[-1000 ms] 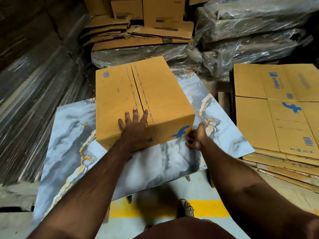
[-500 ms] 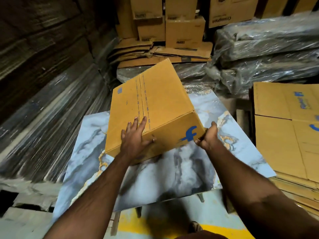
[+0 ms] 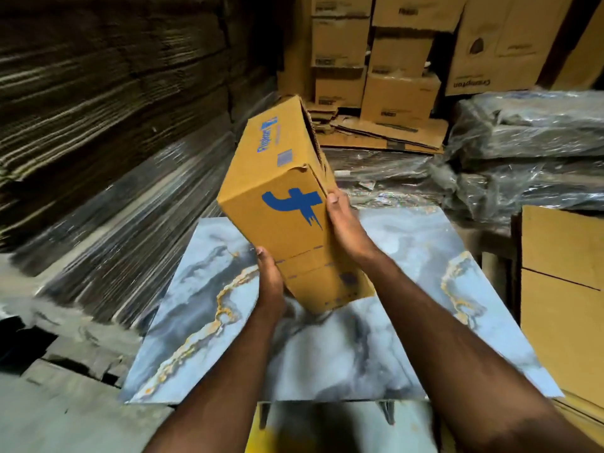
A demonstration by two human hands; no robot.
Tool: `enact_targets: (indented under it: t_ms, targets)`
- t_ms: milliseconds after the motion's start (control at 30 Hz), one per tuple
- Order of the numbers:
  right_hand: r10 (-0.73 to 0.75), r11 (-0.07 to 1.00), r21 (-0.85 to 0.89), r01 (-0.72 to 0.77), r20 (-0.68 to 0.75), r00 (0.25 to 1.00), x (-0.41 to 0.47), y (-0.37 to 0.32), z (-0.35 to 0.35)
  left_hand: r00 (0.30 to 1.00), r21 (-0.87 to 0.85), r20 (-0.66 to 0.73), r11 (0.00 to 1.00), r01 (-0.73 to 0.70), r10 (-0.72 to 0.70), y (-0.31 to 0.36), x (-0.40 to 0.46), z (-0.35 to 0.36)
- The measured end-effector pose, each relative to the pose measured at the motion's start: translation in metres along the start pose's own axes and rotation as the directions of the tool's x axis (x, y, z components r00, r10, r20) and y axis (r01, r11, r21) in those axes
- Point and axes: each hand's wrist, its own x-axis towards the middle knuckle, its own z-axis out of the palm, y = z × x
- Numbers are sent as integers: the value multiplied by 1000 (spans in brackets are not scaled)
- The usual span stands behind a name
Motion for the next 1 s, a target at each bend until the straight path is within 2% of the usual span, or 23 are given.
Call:
enact_targets:
  t_ms: [67, 167, 300, 400, 500, 633, 700, 767, 900, 967, 1000]
  targets:
    - [-60, 990, -122, 65, 43, 997, -10, 3, 6, 994, -172, -59, 982, 80, -91, 8, -21, 4]
    - [-163, 928, -322, 187, 102, 981, -13, 18, 8, 982, -282, -58, 947, 155, -178, 12, -24, 2]
    - [-72, 717, -669, 197, 210, 975, -4, 27, 15, 919, -357, -10, 860, 366, -395, 3, -32, -4]
    - [-55, 601, -770, 214, 227, 972, -5, 30, 14, 875, -367, 51, 806, 465, -482, -11, -46, -7]
    - [-56, 512, -834, 205, 206, 977, -16, 41, 18, 805, -409, 153, 705, 580, -573, -31, -57, -14]
    - [30, 487, -851, 196, 240, 970, -33, 68, 35, 702, -296, 169, 644, 706, -692, -52, -62, -32]
    - [44, 404, -880, 250, 291, 956, -39, 82, 49, 685, -194, 156, 658, 728, -712, -53, -58, -38]
    - [25, 380, -893, 243, 272, 962, -38, 84, 58, 687, -111, 143, 678, 727, -713, -47, -53, -43]
    - [30, 414, -881, 228, 263, 964, -31, 79, 55, 665, 71, 160, 681, 729, -729, -37, -45, -54]
    - [58, 495, -845, 204, 266, 962, -26, 80, 50, 635, 340, 206, 663, 666, -744, -22, -47, -55]
    - [65, 566, -806, 173, 253, 965, -25, 80, 48, 625, 488, 230, 644, 589, -746, -11, -48, -53]
